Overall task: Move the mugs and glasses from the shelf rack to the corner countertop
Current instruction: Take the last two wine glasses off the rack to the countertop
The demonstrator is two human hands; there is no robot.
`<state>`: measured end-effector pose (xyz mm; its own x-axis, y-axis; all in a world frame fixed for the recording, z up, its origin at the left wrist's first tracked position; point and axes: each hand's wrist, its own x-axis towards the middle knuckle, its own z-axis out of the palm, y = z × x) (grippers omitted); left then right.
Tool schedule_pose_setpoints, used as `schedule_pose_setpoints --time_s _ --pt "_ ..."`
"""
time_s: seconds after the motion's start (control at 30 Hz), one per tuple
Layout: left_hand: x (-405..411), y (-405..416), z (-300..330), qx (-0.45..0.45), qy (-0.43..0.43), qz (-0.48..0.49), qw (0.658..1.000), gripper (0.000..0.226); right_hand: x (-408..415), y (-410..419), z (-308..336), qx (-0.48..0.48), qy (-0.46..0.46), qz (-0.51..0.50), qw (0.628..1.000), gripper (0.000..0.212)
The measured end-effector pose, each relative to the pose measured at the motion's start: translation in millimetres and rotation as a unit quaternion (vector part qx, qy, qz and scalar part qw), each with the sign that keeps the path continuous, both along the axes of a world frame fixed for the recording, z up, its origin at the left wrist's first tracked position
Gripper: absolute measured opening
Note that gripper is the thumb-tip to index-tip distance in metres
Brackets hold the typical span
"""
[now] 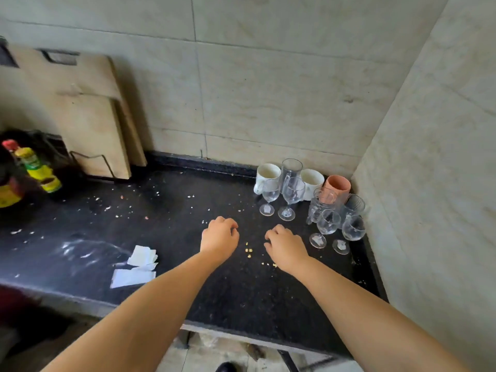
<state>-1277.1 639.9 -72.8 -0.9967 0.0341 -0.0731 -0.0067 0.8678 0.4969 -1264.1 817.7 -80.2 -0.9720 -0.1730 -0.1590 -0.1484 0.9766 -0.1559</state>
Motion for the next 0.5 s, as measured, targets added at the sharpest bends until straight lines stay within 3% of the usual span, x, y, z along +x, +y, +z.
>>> schedule_pose_setpoints --time_s 0.23,0.5 --pt "109 -64 -8 0.036 -0.011 0.171 0.984 0.029 40 -77 1 0.011 -0.007 0.167 0.986 0.033" --pt "267 -175 6 0.037 -0.002 0.409 0.912 0.030 135 -227 10 0.022 -0.009 0.399 0.917 0.034"
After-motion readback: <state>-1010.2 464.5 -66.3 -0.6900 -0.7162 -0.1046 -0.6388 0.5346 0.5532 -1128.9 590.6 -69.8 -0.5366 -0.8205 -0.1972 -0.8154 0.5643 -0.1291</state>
